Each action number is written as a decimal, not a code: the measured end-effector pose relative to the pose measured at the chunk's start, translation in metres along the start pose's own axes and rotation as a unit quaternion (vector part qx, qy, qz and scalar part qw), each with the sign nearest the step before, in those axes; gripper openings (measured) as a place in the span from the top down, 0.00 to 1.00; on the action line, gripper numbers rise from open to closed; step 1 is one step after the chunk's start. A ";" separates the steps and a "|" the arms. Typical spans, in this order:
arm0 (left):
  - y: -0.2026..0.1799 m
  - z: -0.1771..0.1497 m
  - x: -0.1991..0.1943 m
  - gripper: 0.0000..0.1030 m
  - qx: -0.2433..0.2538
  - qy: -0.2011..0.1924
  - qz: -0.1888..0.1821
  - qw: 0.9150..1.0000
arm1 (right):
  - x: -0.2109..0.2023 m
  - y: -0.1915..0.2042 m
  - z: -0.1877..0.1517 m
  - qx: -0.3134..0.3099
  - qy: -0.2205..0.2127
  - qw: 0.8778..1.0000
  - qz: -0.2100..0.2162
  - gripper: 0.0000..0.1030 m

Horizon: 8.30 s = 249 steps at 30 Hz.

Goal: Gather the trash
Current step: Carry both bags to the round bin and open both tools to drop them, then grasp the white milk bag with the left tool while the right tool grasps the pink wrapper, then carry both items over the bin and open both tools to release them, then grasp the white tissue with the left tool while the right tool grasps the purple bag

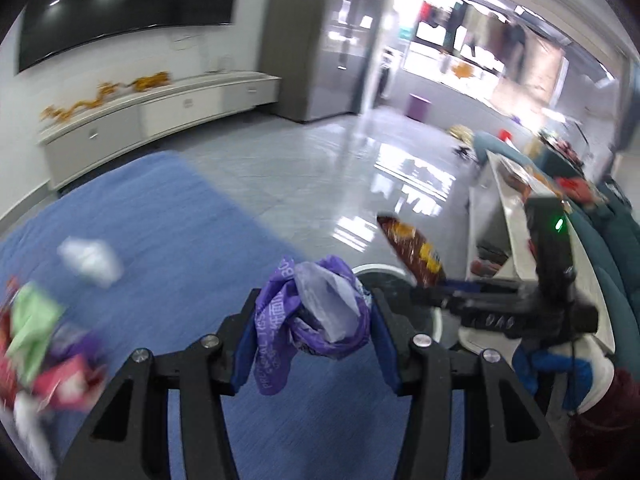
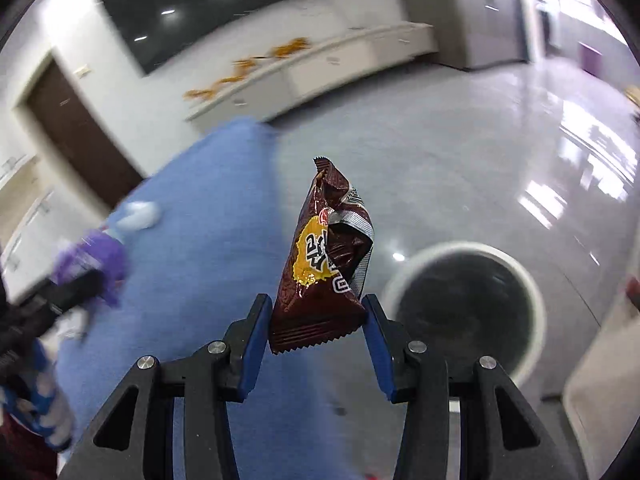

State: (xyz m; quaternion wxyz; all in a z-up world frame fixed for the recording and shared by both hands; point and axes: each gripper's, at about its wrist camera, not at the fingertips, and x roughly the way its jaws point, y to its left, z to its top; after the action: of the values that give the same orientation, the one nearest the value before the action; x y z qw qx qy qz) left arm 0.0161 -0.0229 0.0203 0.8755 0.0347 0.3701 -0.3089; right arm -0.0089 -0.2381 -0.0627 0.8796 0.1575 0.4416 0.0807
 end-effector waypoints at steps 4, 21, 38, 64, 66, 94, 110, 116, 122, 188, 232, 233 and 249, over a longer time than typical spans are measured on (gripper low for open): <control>-0.032 0.032 0.050 0.51 0.020 0.024 -0.028 0.999 | 0.008 -0.051 -0.006 0.043 0.018 0.998 -0.033 0.58; -0.092 0.060 0.179 0.30 0.009 0.113 -0.086 0.990 | 0.035 -0.143 -0.020 0.153 0.037 0.985 -0.067 0.34; -0.062 0.061 0.100 0.30 0.009 0.002 0.007 1.000 | -0.015 -0.104 0.014 0.097 -0.042 0.989 -0.105 0.34; 0.170 -0.093 -0.130 0.30 -0.183 -0.077 0.302 0.932 | 0.007 0.164 0.032 -0.167 -0.039 0.984 0.047 0.34; 0.187 -0.110 -0.137 0.30 -0.211 -0.067 0.310 0.925 | 0.023 0.187 0.026 -0.191 -0.022 0.979 0.068 0.34; 0.226 -0.164 -0.131 0.67 -0.316 -0.039 0.238 0.918 | 0.120 0.312 -0.020 -0.356 0.079 0.909 0.203 0.86; 0.194 -0.164 -0.169 0.79 -0.297 -0.085 0.287 0.907 | 0.055 0.308 -0.038 -0.376 0.043 0.889 0.259 0.95; 0.173 -0.147 -0.178 0.79 -0.273 -0.103 0.297 0.909 | 0.024 0.297 -0.034 -0.364 0.010 0.891 0.271 0.95; 0.149 -0.114 -0.165 0.79 -0.224 -0.111 0.276 0.928 | -0.003 0.260 -0.023 -0.327 -0.030 0.911 0.250 0.95; -0.100 0.054 0.163 0.34 0.009 0.081 0.008 0.997 | -0.002 -0.131 -0.006 0.104 -0.041 0.990 -0.083 0.59; 0.168 -0.081 -0.096 0.34 -0.162 -0.039 0.270 0.948 | 0.012 0.134 0.051 -0.164 -0.051 0.983 0.068 0.59; 0.178 -0.089 -0.100 0.34 -0.173 -0.034 0.276 0.945 | 0.021 0.143 0.050 -0.172 -0.040 0.981 0.077 0.59; 0.204 -0.129 -0.106 0.34 -0.226 -0.021 0.254 0.940 | 0.127 0.278 0.023 -0.299 0.060 0.938 0.167 0.52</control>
State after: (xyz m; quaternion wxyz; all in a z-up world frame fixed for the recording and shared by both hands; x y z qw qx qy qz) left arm -0.0060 0.2333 -0.0369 0.9170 -0.0775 0.3910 0.0150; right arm 0.0843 0.0532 -0.0481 0.8319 -0.0462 0.4166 0.3638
